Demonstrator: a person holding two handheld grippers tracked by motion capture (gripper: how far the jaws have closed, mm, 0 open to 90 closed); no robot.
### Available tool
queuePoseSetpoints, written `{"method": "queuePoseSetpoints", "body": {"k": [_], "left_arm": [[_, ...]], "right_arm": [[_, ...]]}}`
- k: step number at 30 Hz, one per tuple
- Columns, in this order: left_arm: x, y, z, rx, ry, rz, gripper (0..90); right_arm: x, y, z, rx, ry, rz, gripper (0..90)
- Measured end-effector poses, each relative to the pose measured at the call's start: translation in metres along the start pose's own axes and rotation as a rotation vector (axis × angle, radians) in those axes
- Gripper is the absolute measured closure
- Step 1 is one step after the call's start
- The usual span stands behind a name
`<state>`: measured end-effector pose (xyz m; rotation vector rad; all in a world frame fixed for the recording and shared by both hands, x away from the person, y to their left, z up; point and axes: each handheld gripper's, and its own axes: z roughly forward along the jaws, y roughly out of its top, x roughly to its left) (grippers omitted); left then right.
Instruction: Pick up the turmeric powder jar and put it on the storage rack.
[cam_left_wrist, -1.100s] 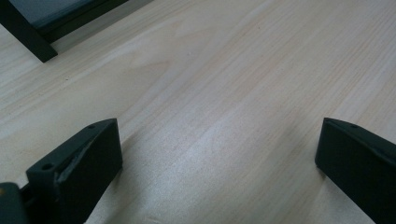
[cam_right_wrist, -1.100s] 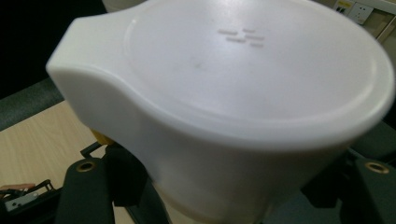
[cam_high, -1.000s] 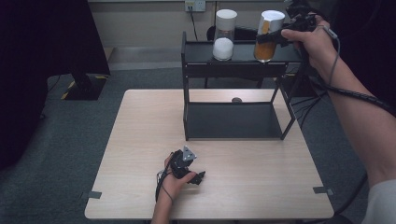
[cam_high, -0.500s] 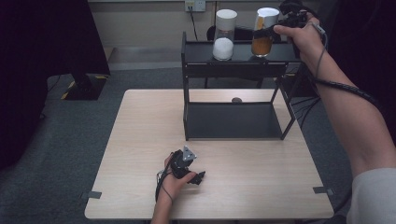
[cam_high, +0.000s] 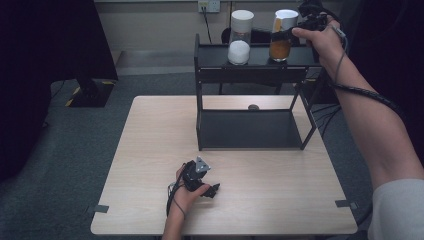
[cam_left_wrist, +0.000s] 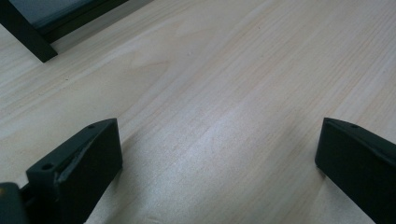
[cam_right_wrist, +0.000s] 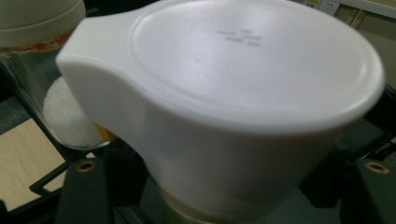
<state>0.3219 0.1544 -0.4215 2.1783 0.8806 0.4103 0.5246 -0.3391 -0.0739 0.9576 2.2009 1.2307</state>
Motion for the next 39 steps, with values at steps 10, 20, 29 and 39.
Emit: {"method": "queuePoseSetpoints", "body": {"k": [10, 20, 29, 39], "left_arm": [[0.0, 0.0, 0.0, 0.0, 0.0, 0.0, 0.0], [0.0, 0.0, 0.0, 0.0, 0.0, 0.0, 0.0], [0.0, 0.0, 0.0, 0.0, 0.0, 0.0, 0.0], [0.0, 0.0, 0.0, 0.0, 0.0, 0.0, 0.0]], "right_arm": [[0.002, -0.002, -0.003, 0.005, -0.004, -0.008, 30.3], [0.01, -0.006, -0.005, 0.008, -0.023, 0.03, 12.7], [0.019, -0.014, -0.013, 0.011, -0.045, 0.04, 5.0], [0.034, -0.026, -0.026, -0.005, -0.05, 0.024, 1.5]]}}
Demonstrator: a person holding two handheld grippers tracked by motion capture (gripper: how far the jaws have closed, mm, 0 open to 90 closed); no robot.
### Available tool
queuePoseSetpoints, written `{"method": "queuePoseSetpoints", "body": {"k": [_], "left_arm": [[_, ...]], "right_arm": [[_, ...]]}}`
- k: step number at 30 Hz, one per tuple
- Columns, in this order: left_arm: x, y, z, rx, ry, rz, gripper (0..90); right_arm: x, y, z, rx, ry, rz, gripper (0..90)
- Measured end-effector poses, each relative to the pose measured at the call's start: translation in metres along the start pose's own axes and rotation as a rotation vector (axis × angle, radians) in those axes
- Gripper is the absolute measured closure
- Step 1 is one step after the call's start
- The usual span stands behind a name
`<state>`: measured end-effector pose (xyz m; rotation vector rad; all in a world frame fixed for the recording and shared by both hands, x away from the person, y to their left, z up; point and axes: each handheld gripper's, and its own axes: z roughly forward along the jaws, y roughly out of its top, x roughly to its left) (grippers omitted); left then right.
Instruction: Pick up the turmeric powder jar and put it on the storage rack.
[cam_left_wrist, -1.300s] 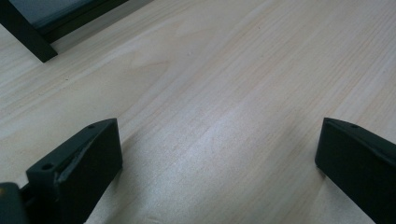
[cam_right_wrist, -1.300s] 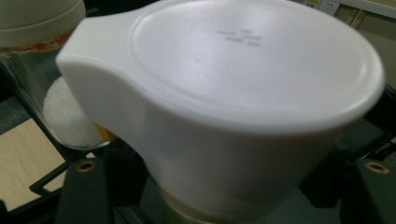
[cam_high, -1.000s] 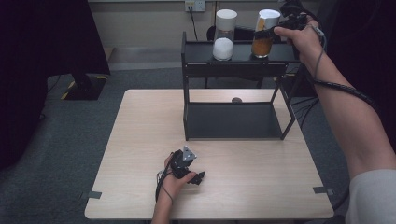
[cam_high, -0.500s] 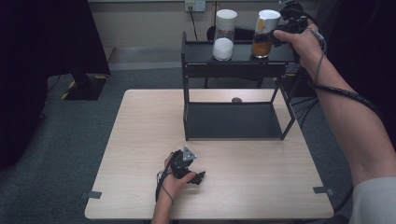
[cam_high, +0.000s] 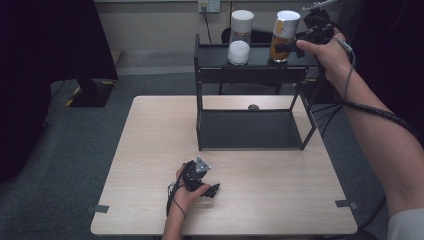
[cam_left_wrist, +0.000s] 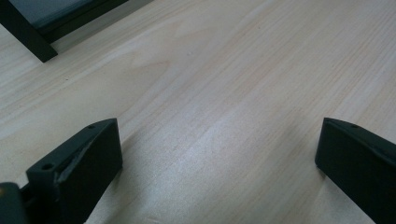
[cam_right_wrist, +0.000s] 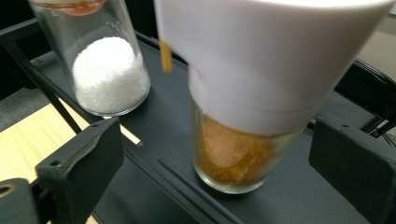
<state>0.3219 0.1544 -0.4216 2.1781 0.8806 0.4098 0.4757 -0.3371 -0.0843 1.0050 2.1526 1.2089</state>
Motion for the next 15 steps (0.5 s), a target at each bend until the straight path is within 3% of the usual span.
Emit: {"method": "queuePoseSetpoints", "body": {"k": [15], "left_arm": [[0.0, 0.0, 0.0, 0.0, 0.0, 0.001, 0.0]], "right_arm": [[0.016, -0.026, -0.015, -0.038, 0.025, 0.012, 0.7]]}}
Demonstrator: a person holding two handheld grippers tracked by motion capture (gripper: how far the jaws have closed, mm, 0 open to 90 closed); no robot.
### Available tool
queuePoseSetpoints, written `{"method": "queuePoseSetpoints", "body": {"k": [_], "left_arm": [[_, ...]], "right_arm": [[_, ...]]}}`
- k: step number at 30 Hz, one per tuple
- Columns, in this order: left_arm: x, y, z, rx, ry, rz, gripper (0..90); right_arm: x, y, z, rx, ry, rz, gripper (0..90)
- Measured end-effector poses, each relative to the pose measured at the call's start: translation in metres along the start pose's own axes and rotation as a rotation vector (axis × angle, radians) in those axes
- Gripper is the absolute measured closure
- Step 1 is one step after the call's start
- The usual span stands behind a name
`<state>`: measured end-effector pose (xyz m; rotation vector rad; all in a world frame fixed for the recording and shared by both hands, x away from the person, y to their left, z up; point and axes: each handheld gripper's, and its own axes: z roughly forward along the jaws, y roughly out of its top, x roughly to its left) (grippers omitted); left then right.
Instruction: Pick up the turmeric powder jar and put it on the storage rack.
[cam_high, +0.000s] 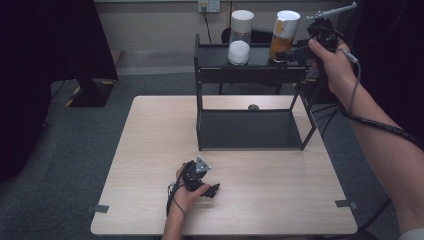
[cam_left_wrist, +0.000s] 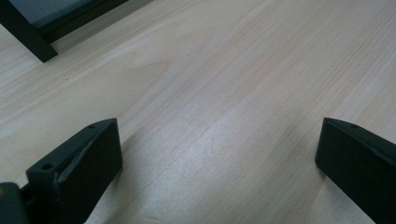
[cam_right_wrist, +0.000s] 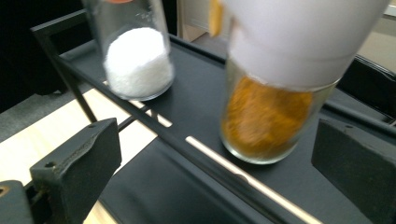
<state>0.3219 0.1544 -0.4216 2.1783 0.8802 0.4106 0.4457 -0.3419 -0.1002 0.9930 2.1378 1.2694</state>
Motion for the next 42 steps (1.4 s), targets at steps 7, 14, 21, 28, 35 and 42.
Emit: {"method": "queuePoseSetpoints", "body": {"k": [7, 14, 21, 28, 35, 42], "left_arm": [[0.0, 0.0, 0.0, 0.0, 0.0, 0.0, 0.0], [0.0, 0.0, 0.0, 0.0, 0.0, 0.0, 0.0], [0.0, 0.0, 0.0, 0.0, 0.0, 0.0, 0.0], [0.0, 0.0, 0.0, -0.002, 0.001, -0.001, 0.0], [0.0, 0.0, 0.0, -0.002, 0.001, 0.0, 0.0], [0.0, 0.0, 0.0, -0.002, 0.001, 0.0, 0.0]], "right_arm": [[0.009, -0.018, -0.004, -0.015, 0.031, -0.009, 0.8], [0.015, -0.035, -0.007, -0.025, 0.057, -0.011, 0.8], [0.017, -0.052, -0.008, -0.035, 0.085, -0.007, 0.8], [0.019, -0.067, -0.005, -0.035, 0.105, -0.007, 1.0], [0.023, -0.082, 0.0, -0.027, 0.122, -0.016, 1.5], [0.026, -0.097, 0.006, -0.025, 0.135, -0.015, 1.7]]}}
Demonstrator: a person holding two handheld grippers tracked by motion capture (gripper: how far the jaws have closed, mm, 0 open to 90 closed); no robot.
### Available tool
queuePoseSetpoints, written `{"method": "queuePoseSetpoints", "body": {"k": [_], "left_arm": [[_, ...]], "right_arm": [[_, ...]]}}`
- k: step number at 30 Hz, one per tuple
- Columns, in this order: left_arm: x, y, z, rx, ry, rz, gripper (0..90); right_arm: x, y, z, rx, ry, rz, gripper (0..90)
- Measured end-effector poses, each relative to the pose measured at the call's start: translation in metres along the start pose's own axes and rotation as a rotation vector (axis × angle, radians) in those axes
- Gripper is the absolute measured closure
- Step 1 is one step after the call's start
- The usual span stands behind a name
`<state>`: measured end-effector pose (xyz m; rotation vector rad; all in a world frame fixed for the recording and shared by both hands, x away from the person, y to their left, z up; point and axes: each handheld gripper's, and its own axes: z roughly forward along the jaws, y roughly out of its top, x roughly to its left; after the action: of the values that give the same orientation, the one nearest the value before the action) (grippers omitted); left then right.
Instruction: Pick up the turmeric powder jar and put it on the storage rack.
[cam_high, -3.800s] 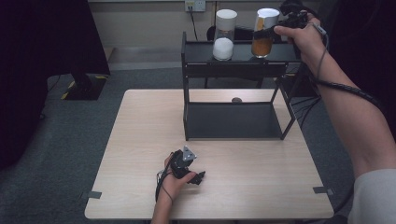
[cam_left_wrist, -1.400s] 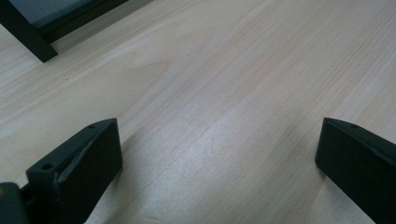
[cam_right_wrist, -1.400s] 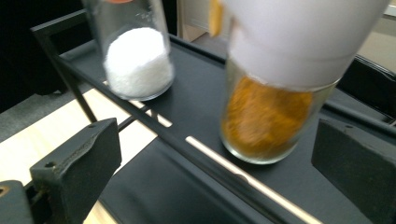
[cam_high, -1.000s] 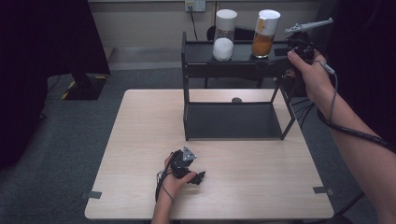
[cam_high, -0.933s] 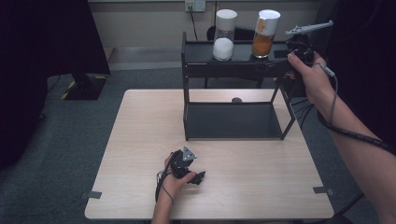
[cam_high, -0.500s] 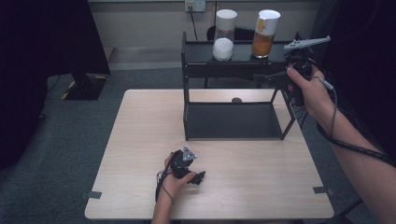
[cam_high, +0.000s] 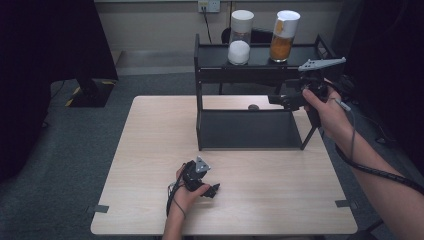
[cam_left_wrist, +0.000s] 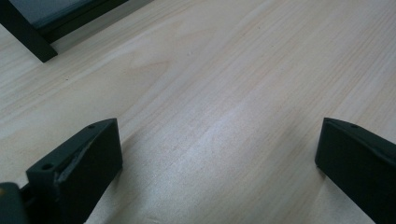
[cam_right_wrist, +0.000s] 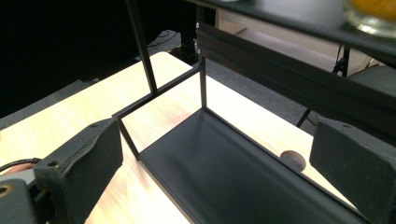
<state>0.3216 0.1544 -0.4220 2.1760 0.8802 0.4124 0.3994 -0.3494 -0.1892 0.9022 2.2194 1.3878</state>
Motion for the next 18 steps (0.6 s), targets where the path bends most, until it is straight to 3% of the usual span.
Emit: {"method": "queuePoseSetpoints", "body": {"k": [18], "left_arm": [[0.0, 0.0, 0.0, 0.002, -0.001, 0.0, 0.0]], "right_arm": [[-0.012, -0.045, 0.014, 0.012, 0.028, 0.065, 2.0]]}}
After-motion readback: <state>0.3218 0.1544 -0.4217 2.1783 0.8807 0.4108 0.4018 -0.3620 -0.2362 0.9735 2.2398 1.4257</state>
